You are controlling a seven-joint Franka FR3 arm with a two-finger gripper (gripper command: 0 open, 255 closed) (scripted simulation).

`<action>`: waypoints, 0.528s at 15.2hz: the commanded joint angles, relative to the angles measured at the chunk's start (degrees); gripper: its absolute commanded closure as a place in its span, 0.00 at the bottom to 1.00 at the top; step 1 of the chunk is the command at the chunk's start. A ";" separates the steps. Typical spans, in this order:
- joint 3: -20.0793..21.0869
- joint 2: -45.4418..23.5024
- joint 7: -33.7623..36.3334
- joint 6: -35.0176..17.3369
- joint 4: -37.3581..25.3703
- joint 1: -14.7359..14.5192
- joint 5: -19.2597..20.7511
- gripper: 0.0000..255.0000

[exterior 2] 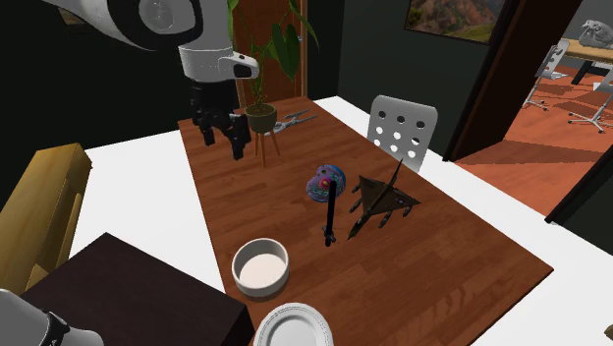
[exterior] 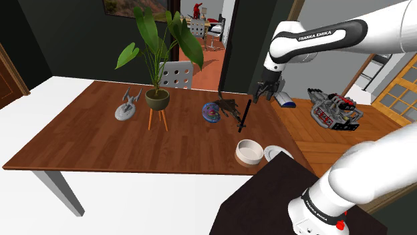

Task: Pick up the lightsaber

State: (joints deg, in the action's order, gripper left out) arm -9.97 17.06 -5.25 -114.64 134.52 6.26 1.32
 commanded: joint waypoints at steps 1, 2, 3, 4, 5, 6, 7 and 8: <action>-1.04 -3.53 -1.35 -2.39 -1.64 0.47 0.08 0.00; -1.55 -5.45 -2.06 -3.54 -2.65 0.69 -0.02 0.00; -2.04 -7.39 -2.78 -4.63 -3.72 0.91 -0.17 0.00; -2.51 -9.35 -3.51 -5.67 -4.86 1.14 -0.38 0.00; -2.96 -11.31 -4.25 -6.65 -6.07 1.38 -0.64 0.00; -3.38 -13.29 -5.00 -7.56 -7.34 1.63 -0.96 0.00; -3.77 -15.28 -5.77 -8.42 -8.69 1.90 -1.34 0.00; -4.12 -17.29 -6.53 -9.21 -10.10 2.19 -1.76 0.00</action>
State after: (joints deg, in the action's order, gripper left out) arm -13.75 2.34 -11.04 -123.20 126.58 8.25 0.10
